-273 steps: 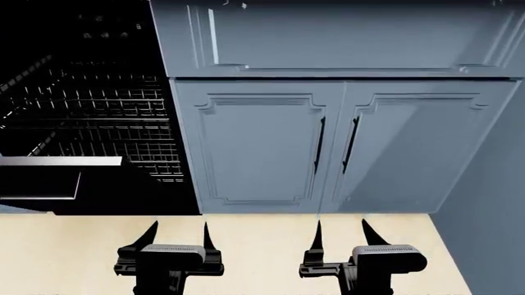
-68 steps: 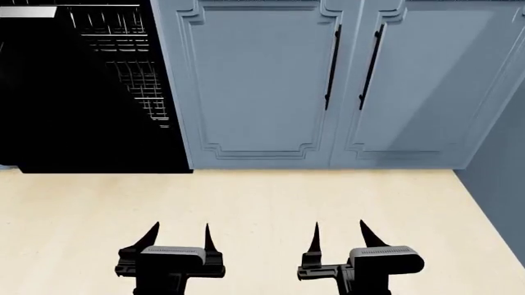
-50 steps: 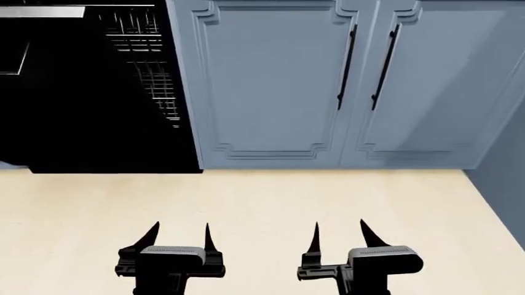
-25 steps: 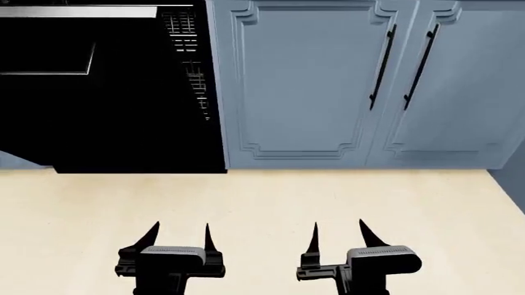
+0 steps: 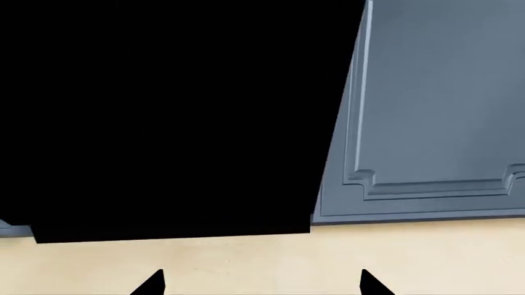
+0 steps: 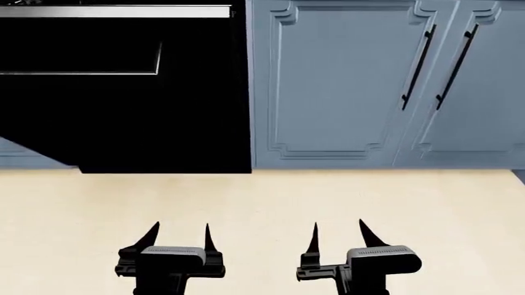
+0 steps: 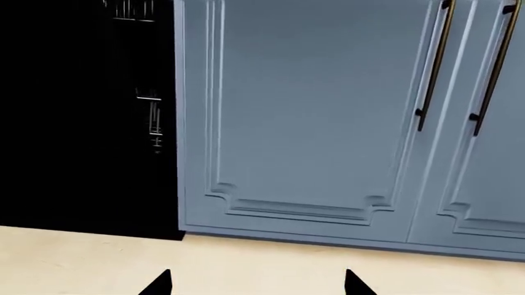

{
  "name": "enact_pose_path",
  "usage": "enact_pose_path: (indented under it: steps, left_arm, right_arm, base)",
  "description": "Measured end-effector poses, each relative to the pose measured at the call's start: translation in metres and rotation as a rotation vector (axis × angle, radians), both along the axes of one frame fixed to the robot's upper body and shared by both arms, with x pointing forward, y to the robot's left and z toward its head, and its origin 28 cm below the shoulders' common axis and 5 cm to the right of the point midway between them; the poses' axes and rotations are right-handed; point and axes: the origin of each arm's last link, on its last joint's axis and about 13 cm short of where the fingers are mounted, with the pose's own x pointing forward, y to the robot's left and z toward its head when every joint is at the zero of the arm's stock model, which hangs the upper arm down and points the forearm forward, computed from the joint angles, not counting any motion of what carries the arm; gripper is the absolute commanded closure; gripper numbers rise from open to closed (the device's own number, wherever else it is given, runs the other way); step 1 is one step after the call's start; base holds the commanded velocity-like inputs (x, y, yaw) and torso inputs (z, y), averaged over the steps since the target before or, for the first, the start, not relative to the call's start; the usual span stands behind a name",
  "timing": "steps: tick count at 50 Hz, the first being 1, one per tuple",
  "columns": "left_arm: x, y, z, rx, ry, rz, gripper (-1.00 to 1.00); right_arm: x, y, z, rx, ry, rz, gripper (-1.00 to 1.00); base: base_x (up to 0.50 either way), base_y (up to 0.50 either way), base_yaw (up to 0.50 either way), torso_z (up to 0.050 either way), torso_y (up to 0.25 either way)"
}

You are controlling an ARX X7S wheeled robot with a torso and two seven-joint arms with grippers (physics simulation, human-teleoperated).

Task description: Close the dishwasher door

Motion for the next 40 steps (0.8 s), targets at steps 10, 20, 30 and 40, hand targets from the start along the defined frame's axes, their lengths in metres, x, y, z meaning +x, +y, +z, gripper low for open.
enact_pose_path:
  steps: [10,20,30,40]
  left_arm:
    - [-0.0001,0.0001,0.0,0.0,0.0,0.0,-1.0]
    - [-0.0001,0.0001,0.0001,0.0,0.0,0.0,-1.0]
    - [-0.0001,0.0001,0.0003,-0.001,0.0,0.001,-1.0]
    - [-0.0002,0.0002,0.0004,-0.002,0.0,0.001,-1.0]
  right_arm:
    - [-0.0001,0.0001,0.0002,-0.001,-0.001,0.0,-1.0]
    - [-0.0001,0.0001,0.0003,-0.002,-0.002,0.001,-1.0]
    - [-0.0001,0.0001,0.0004,-0.002,-0.002,0.001,-1.0]
    - [-0.0004,-0.0001,0.0005,-0.001,-0.002,0.001,-1.0]
  base:
    - [0.0,0.29,0.0,0.0,0.0]
    - [0.0,0.29,0.0,0.0,0.0]
    - [0.0,0.29,0.0,0.0,0.0]
    - [0.0,0.29,0.0,0.0,0.0]
